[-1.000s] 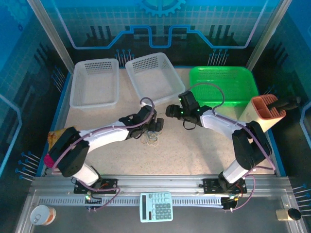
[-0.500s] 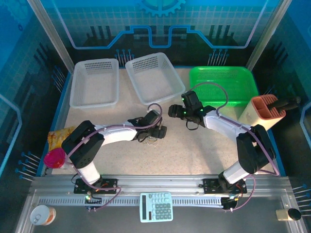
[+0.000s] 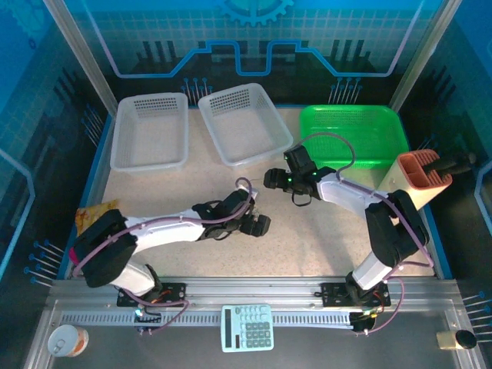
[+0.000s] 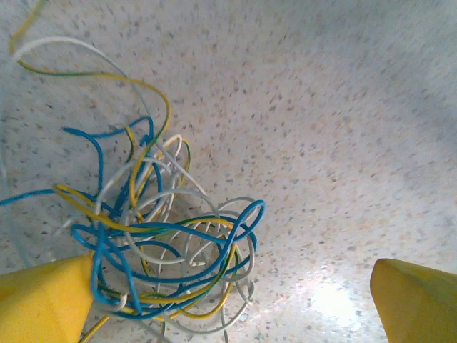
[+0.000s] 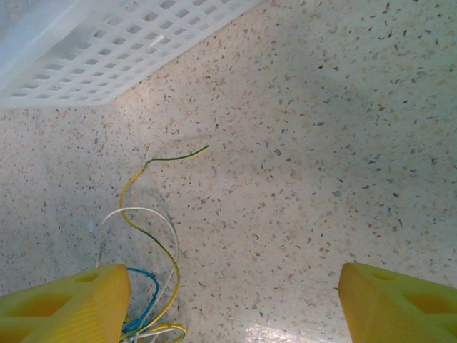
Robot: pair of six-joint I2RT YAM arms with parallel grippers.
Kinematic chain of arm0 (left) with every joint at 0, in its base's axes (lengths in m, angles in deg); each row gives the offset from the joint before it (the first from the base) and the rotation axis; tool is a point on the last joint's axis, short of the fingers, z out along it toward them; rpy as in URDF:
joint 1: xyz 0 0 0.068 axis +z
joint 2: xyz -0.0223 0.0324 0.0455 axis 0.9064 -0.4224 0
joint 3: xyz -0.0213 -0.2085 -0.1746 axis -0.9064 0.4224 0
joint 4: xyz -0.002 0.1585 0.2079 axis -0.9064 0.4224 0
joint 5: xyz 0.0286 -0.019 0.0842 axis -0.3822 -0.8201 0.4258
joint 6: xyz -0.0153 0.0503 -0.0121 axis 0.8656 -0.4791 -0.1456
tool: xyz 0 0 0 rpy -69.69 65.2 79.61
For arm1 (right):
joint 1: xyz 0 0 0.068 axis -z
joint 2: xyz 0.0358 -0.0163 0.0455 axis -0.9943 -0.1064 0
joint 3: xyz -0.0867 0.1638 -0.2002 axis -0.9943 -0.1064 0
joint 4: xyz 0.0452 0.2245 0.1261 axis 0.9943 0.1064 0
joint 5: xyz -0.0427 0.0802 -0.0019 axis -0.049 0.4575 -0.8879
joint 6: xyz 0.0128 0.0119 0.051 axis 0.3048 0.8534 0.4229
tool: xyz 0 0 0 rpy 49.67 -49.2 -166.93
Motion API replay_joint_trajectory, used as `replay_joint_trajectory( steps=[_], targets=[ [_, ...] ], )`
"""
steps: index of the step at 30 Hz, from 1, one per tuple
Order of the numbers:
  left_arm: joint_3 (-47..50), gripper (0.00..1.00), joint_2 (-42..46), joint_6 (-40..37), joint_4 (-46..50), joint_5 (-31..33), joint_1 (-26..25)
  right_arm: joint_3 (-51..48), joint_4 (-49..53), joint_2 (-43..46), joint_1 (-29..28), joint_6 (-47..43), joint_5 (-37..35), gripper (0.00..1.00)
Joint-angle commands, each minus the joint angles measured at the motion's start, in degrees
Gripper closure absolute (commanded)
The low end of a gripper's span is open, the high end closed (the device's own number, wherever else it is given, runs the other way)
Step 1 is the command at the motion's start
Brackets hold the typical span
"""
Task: Untangle the cables
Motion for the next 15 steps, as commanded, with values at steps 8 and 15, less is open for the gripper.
replay_joint_trajectory(
  steps=[8, 15],
  targets=[
    [1.13, 0.01, 15.49, 6.22, 5.51, 12.72, 6.38, 10.19, 6.72, -6.76, -2.86, 1.70, -3.89, 0.31],
    [3.07, 0.01, 20.84, 8.26, 6.49, 16.64, 8.94, 18.16, 13.18, -13.54, -6.00, 2.01, -10.62, 0.36]
  ],
)
